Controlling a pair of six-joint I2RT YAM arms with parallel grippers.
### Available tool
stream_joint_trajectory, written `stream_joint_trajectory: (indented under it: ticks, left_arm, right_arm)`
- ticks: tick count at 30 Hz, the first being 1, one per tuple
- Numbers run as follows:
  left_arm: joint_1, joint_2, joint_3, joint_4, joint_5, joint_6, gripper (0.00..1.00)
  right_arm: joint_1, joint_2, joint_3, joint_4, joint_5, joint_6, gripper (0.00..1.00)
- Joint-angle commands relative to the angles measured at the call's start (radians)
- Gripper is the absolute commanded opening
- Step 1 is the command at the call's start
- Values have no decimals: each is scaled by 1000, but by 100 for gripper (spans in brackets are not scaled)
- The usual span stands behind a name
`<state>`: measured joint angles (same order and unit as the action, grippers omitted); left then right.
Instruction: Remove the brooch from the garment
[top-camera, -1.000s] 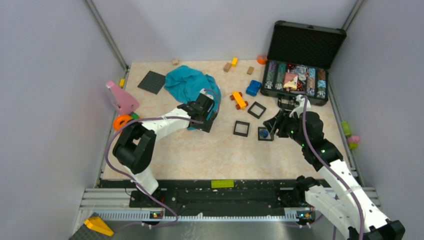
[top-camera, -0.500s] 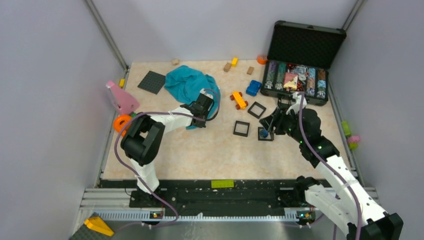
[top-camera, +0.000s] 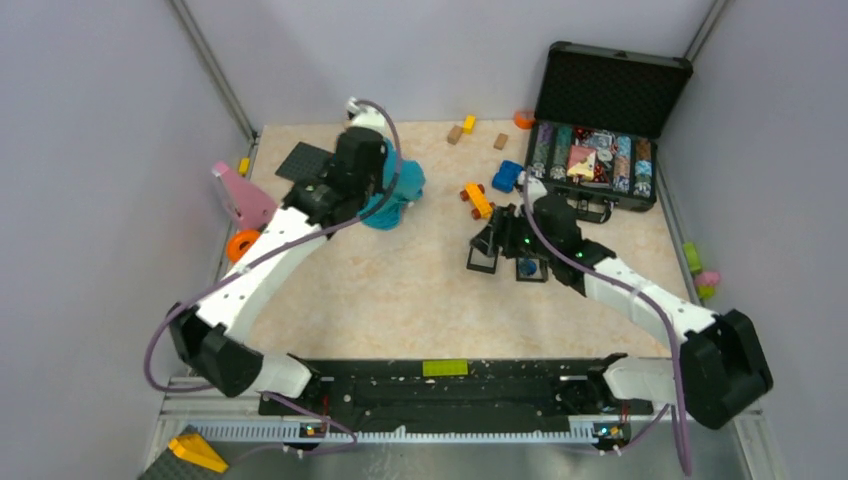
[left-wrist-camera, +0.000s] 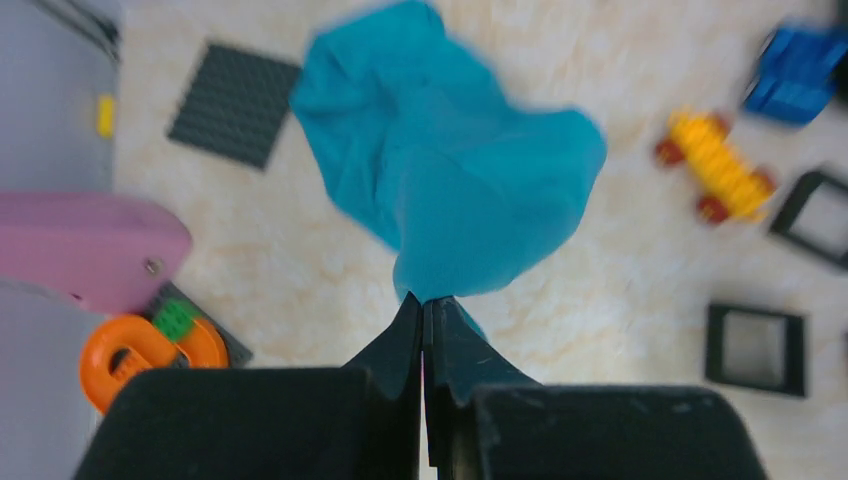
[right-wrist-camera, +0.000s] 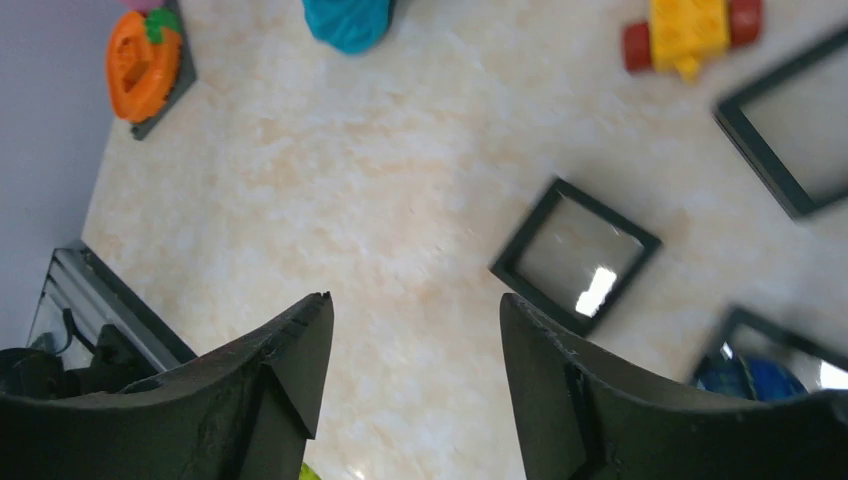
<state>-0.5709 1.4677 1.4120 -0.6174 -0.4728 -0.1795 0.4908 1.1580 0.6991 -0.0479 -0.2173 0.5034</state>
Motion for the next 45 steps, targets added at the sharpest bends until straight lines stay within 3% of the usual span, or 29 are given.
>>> stream_joint_trajectory:
  ticks: [1, 6, 15, 18, 22, 34, 42, 45]
  left_arm:
    - [0, -126, 170, -68, -35, 57, 0]
    - [-1, -118, 368, -170, 32, 70, 0]
    - [-1, -99, 519, -230, 106, 79, 0]
    - [-1, -100, 518, -224, 105, 78, 0]
    - [-1, -93, 518, -219, 120, 74, 0]
    - [1, -84, 538, -233, 113, 78, 0]
    - [7, -86, 547, -245, 75, 89, 0]
    - [15, -82, 548, -249, 75, 87, 0]
  right_arm:
    - [68, 138, 175, 214, -31, -65, 67]
    - [150, 298, 238, 407, -80, -175, 70]
    - [352, 506, 273, 673, -143, -262, 68]
    - [412, 525, 230, 790, -106, -247, 69]
    - [520, 543, 172, 886, 63, -300, 71]
    - [589, 769, 157, 940, 210, -276, 71]
    - [607, 861, 239, 906, 162, -286, 68]
    - [608, 892, 262, 906, 149, -269, 54]
